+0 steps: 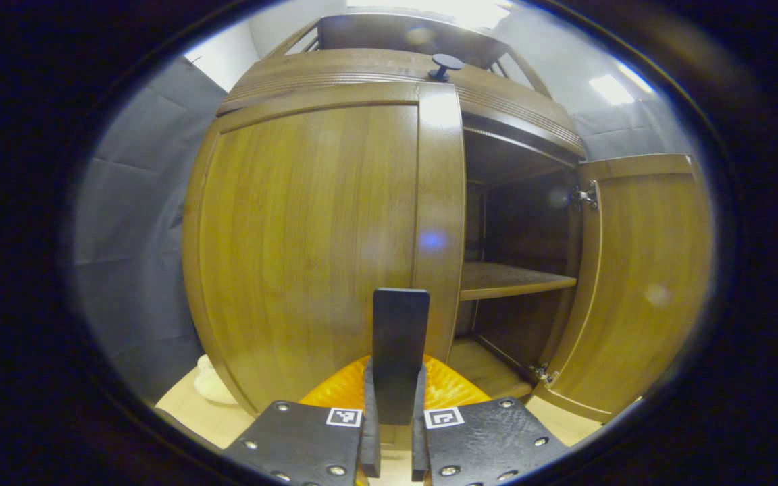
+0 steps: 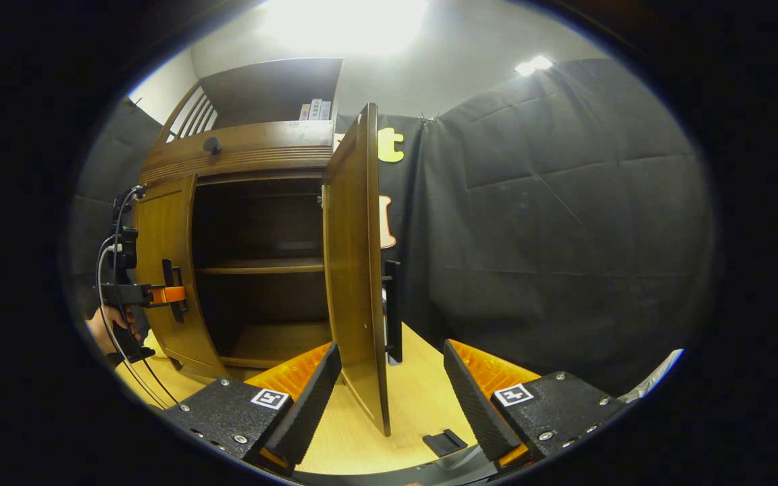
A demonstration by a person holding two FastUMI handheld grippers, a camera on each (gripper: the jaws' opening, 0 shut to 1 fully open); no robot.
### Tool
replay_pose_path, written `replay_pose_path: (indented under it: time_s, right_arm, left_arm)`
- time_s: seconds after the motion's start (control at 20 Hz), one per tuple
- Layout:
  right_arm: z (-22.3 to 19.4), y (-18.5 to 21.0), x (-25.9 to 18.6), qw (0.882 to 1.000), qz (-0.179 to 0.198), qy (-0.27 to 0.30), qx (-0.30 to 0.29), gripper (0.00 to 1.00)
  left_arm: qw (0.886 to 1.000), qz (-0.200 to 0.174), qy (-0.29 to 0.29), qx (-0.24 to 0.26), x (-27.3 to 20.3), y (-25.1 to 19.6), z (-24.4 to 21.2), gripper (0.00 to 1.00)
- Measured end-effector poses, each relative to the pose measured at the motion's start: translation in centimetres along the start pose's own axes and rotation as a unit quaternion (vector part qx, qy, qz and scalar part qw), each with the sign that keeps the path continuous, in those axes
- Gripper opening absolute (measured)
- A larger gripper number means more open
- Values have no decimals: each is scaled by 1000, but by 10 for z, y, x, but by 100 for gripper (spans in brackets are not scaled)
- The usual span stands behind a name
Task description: Open the right door of the double-door shoe cabinet with the right hand, and open the left door with the left hand.
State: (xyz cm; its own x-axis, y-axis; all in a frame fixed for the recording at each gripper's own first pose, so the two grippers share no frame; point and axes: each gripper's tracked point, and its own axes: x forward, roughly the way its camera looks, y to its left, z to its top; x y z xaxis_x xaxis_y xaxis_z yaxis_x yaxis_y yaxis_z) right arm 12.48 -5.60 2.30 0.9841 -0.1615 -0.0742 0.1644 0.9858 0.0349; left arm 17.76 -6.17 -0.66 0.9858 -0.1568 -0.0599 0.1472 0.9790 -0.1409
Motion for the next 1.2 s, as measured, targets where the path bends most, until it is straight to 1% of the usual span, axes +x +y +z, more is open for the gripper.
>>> replay_pose_path:
  time_s: [0.4, 0.45, 0.55, 0.7, 0.75, 0.8, 0.85, 0.9, 0.95, 1.0, 1.05, 1.1, 1.15, 1.2]
  right_arm:
    - [6, 34, -4, 999, 33, -9, -2, 94]
    - [7, 38, -4, 999, 36, -11, -3, 94]
    - [10, 46, -4, 999, 41, -14, -4, 94]
    - [13, 55, -6, 999, 50, -17, -4, 94]
    - [13, 58, -5, 999, 52, -17, -4, 94]
    - [12, 60, -6, 998, 53, -17, -5, 94]
    - [11, 62, -7, 998, 55, -16, -5, 92]
    - [11, 64, -8, 998, 57, -16, -6, 92]
    - [11, 65, -9, 998, 58, -15, -7, 94]
    - [11, 67, -9, 998, 59, -15, -7, 92]
    - [9, 68, -9, 998, 60, -15, -7, 94]
    - [9, 70, -9, 998, 62, -13, -6, 92]
    - [9, 73, -8, 998, 65, -13, -5, 92]
    - [8, 76, -8, 998, 67, -12, -6, 94]
  left_arm:
    - [1000, -4, 0, -14, -2, -1, 2, 19]
    - [1000, -4, 0, -14, -2, -1, 3, 14]
    - [1000, -6, -1, -17, -1, -2, 1, 23]
    - [1000, -4, -5, -29, -3, -2, 2, 23]
    - [1000, -3, -6, -30, -4, -2, 3, 18]
    - [1000, -1, -6, -30, -4, 0, 2, 19]
    - [999, 0, -7, -32, -5, 0, 4, 18]
    - [999, 0, -7, -35, -5, 0, 4, 23]
    - [999, 0, -10, -38, -6, 0, 5, 23]
    - [999, 0, -13, -39, -6, 0, 5, 23]
    - [999, 0, -15, -37, -5, 0, 5, 23]
    - [999, 2, -17, -33, -5, 0, 4, 21]
    - [999, 5, -17, -32, -4, 0, 4, 18]
    - [999, 9, -17, -34, -5, 1, 3, 23]
